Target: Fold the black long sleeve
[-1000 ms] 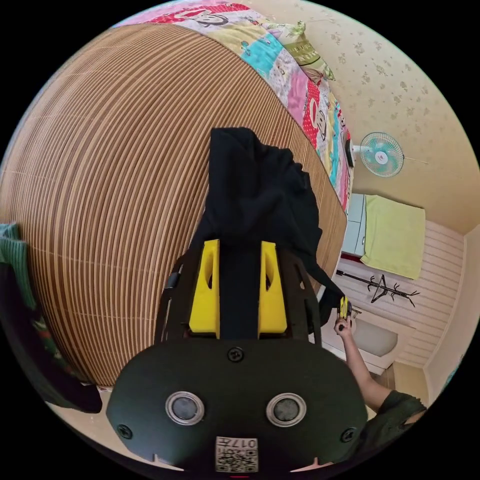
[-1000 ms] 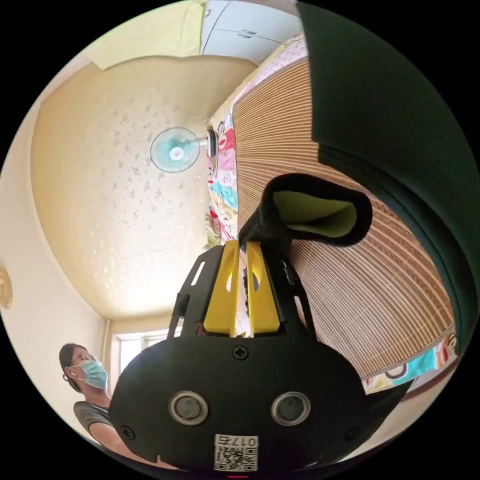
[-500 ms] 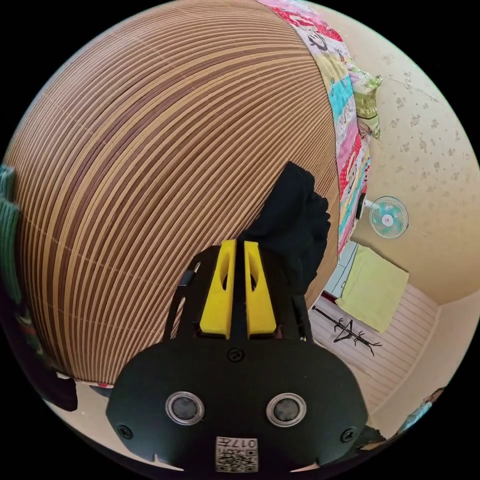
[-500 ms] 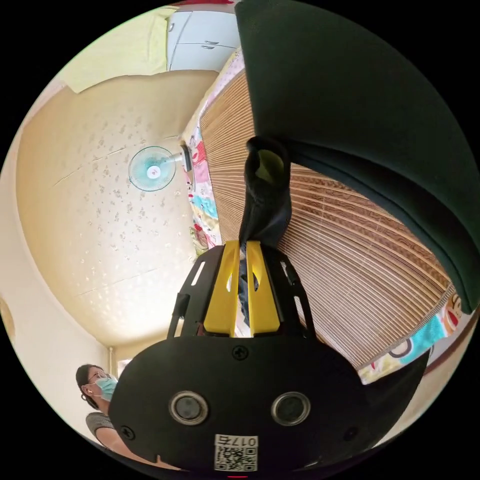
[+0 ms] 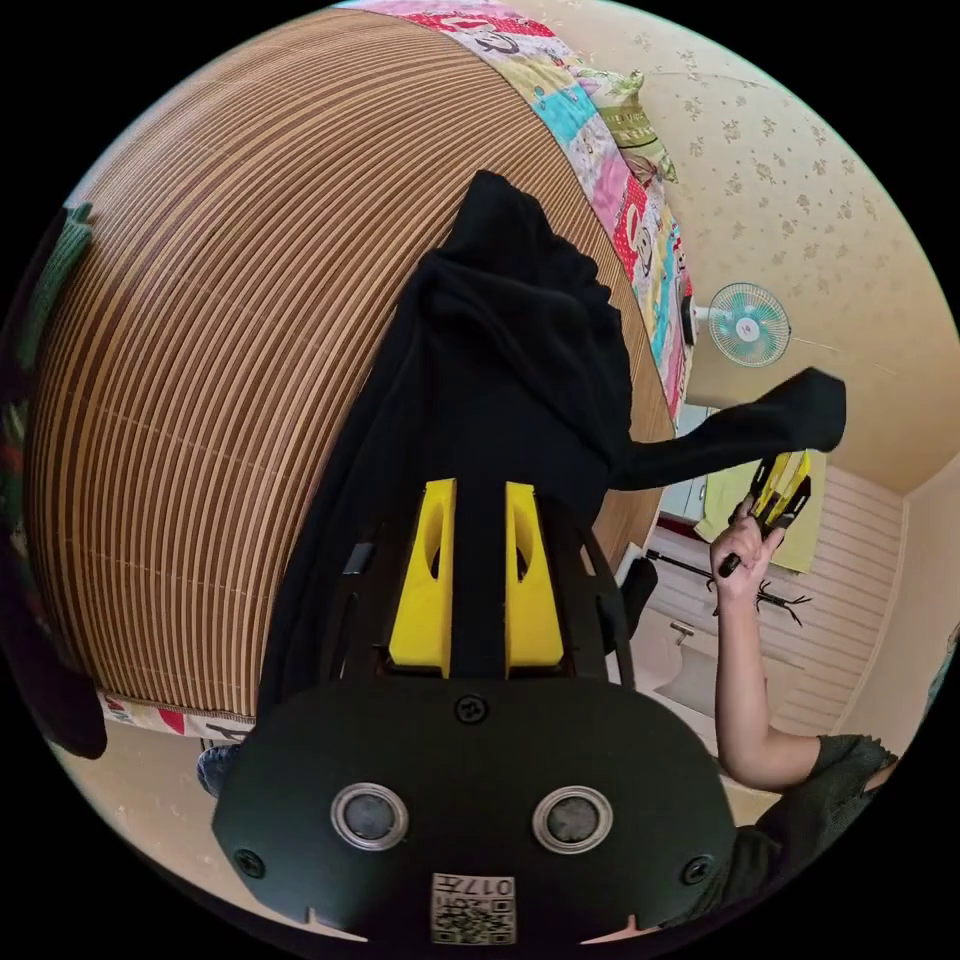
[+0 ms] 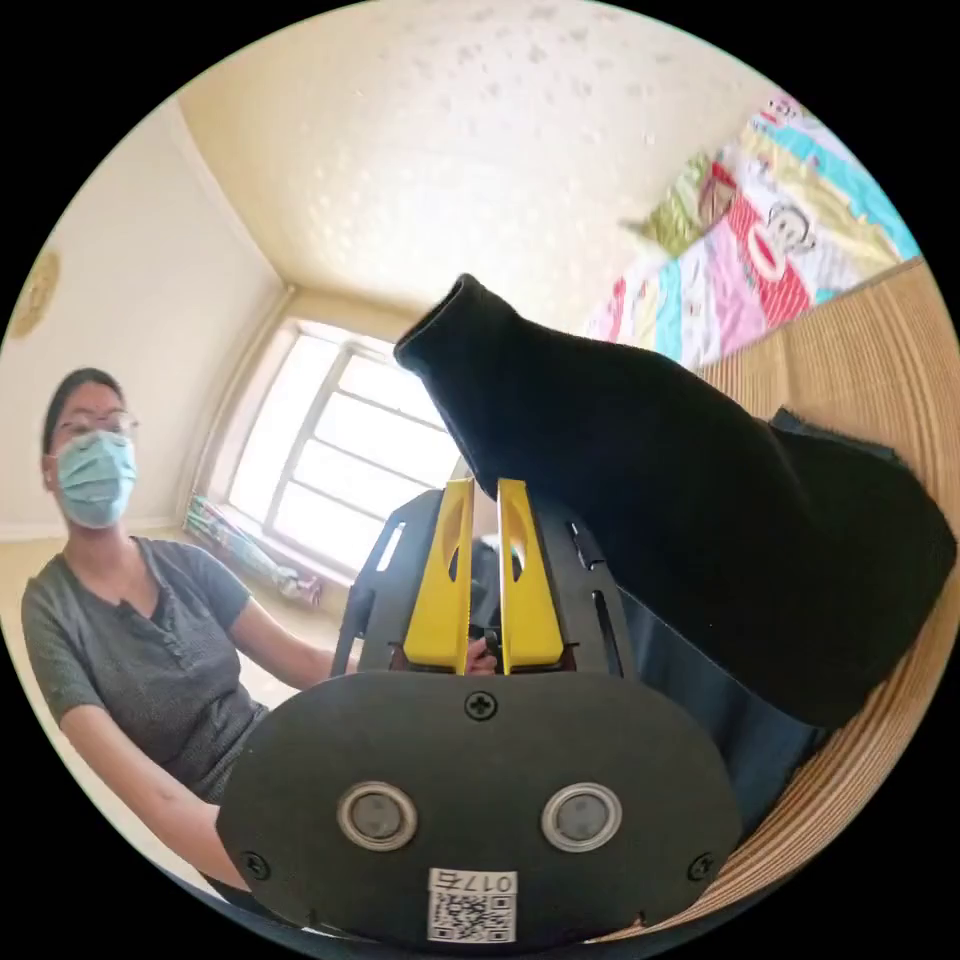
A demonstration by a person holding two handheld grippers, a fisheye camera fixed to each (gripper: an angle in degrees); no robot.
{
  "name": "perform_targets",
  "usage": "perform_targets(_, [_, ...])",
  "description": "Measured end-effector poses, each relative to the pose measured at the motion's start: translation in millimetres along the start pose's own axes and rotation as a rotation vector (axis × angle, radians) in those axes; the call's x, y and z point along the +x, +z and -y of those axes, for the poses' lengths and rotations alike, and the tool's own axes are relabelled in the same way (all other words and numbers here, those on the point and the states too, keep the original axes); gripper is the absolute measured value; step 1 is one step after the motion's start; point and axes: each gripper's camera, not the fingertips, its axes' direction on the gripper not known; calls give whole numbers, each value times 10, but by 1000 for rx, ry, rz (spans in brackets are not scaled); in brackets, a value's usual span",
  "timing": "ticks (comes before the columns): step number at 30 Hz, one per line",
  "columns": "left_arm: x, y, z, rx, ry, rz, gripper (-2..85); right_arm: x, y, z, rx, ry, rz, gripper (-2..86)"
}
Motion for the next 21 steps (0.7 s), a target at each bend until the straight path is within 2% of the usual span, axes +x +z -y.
perform_targets(2, [-108, 32, -171, -12, -25, -13, 80, 294, 511, 31, -145, 130, -57, 64])
perform_targets(5, [-268, -99, -288, 1, -40, 3, 82, 504, 819, -98, -203, 222, -143, 65])
perform_targets(9, [-298, -472, -140, 54, 18, 11, 84, 588, 641, -413, -190, 288, -280, 55])
perform_targets(13, [-109, -701, 147, 21, 117, 10, 86, 734, 358, -795, -200, 431, -404, 44])
perform_targets(14, [-91, -720, 152, 9, 128, 20, 87, 759, 281, -936, -216, 479, -493, 44])
perform_targets(17, [-155, -545, 43, -202, 180, 211, 85, 860, 221, -1250, -341, 599, -670, 57])
perform_targets(19, [-430, -219, -303, -428, 215, 418, 76, 973, 289, -1443, -475, 672, -712, 70])
perform_targets(21, [-685, -179, -663, -497, 222, 440, 74, 1120, 439, -1727, -650, 753, -707, 84])
